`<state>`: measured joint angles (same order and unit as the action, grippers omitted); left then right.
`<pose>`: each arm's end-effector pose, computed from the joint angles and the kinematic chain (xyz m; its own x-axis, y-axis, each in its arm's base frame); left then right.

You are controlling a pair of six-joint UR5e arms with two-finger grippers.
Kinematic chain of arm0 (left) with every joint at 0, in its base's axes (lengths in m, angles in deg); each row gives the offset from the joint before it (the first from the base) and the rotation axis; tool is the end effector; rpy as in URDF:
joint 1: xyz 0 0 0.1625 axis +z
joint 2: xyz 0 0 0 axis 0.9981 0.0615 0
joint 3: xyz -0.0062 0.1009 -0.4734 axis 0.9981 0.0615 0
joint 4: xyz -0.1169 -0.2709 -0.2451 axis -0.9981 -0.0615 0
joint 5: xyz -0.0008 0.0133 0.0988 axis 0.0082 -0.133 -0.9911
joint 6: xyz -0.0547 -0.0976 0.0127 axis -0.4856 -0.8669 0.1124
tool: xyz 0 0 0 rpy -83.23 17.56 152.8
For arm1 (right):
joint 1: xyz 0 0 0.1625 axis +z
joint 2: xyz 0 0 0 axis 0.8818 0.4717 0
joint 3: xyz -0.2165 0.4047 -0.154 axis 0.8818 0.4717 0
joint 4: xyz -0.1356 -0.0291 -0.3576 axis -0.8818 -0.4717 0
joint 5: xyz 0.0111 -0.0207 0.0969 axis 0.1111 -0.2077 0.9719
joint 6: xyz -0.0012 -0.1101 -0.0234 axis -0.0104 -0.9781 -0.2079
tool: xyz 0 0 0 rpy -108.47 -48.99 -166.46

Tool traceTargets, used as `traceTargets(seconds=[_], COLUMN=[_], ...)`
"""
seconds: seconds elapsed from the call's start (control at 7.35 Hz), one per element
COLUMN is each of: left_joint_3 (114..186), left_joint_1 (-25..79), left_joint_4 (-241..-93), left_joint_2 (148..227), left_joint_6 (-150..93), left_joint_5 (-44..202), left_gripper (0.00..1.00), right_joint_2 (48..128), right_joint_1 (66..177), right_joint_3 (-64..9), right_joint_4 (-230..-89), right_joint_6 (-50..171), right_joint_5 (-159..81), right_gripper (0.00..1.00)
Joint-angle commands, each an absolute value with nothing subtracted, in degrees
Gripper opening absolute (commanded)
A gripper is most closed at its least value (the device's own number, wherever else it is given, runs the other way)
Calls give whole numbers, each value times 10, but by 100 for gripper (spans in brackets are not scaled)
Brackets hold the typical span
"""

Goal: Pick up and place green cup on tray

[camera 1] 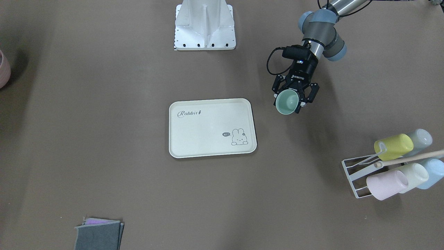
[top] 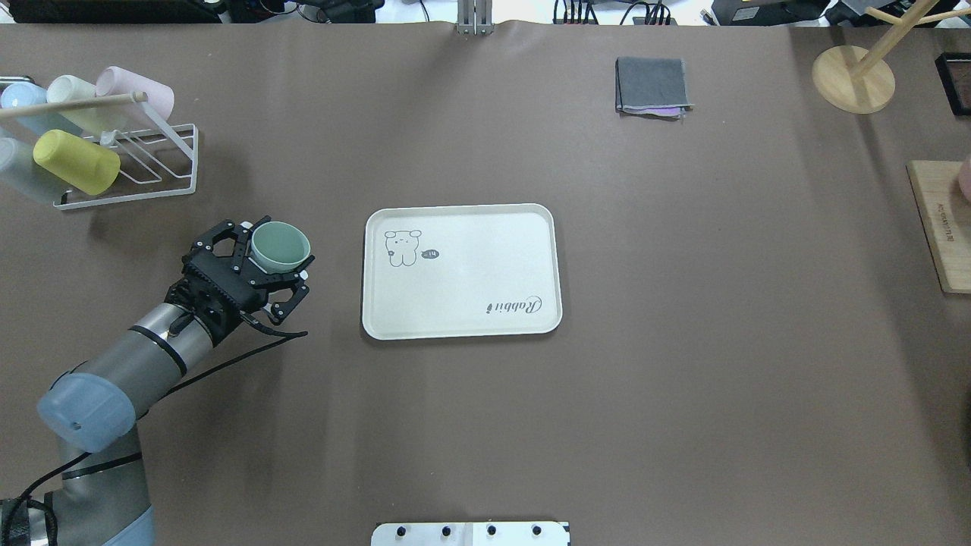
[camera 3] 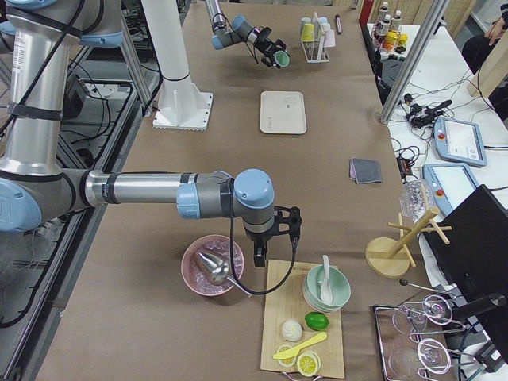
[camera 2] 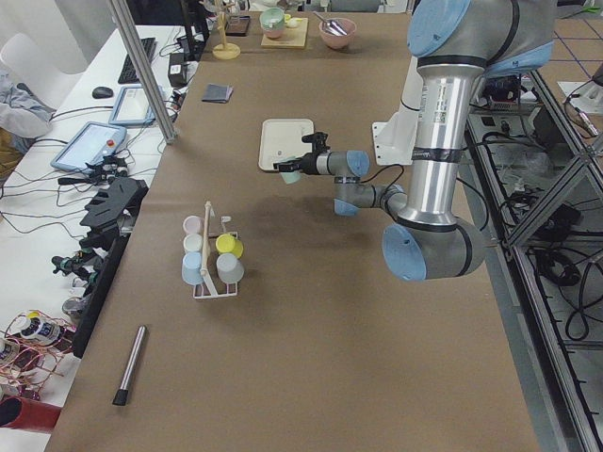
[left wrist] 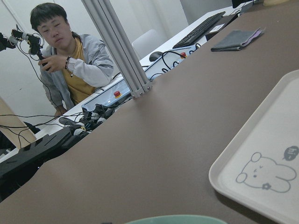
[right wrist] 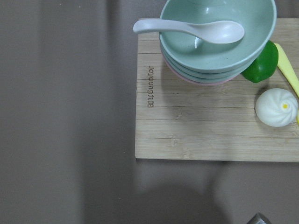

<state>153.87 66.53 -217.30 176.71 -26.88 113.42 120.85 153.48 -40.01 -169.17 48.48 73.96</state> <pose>0.4185 -0.3607 0.4566 0.7861 0.5725 -0.2329 0.1902 0.1344 0.9725 0.0628 -0.3621 0.6832 0.6936 0.0183 0.7201 -0.0828 0.9951 0.0545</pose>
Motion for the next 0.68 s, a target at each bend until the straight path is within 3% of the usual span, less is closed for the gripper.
traceTargets(seconds=[0.0,0.54], left_joint_3=[1502,1459], left_joint_1=[676,678], left_joint_4=[-2172,-2160], left_joint_2=[1818,1882], left_joint_6=[-270,-271], left_joint_5=[1134,1149], left_gripper=[80,80], right_joint_2=[1209,1209], right_joint_1=[1535,1535], right_joint_3=[-395,-395], right_joint_4=[-1692,-1692], right_joint_6=[485,485], right_joint_5=[740,738], right_gripper=[100,100])
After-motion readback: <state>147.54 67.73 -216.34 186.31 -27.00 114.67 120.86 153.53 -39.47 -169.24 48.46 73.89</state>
